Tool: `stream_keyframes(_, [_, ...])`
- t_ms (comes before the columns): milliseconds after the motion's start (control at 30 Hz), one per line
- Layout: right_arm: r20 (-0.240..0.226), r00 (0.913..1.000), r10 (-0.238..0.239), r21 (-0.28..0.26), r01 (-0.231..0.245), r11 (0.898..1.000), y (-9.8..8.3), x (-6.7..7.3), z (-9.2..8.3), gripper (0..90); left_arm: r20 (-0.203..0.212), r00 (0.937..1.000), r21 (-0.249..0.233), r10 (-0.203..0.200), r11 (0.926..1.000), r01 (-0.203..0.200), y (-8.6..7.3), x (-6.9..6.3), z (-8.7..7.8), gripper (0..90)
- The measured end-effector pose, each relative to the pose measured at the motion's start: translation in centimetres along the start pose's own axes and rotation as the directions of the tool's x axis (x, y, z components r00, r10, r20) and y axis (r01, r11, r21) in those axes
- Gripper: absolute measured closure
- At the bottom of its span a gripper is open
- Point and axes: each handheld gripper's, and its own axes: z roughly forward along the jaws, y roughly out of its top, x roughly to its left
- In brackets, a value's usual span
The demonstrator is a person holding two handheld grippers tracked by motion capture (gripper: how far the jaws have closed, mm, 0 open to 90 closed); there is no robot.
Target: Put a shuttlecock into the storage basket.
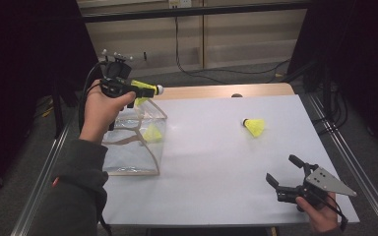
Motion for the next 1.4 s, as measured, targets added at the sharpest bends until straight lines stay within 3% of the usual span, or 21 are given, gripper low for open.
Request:
stream_keyframes(733, [-0.001, 1.0000, -0.001, -0.001, 0.001, 1.000, 0.0, 0.0, 0.0, 1.7, -0.034, 0.9993, 0.001, -0.018, 0.9998, 0.018, -0.5, 1.2, -1.1, 85.6])
stream_keyframes(1400, [0.000, 1.0000, 0.000, 0.001, 0.000, 1.000, 0.0, 0.0, 0.0, 1.7, -0.088, 0.9955, 0.000, -0.035, 0.9994, 0.035, -0.9, 2.5, -1.9, 85.5])
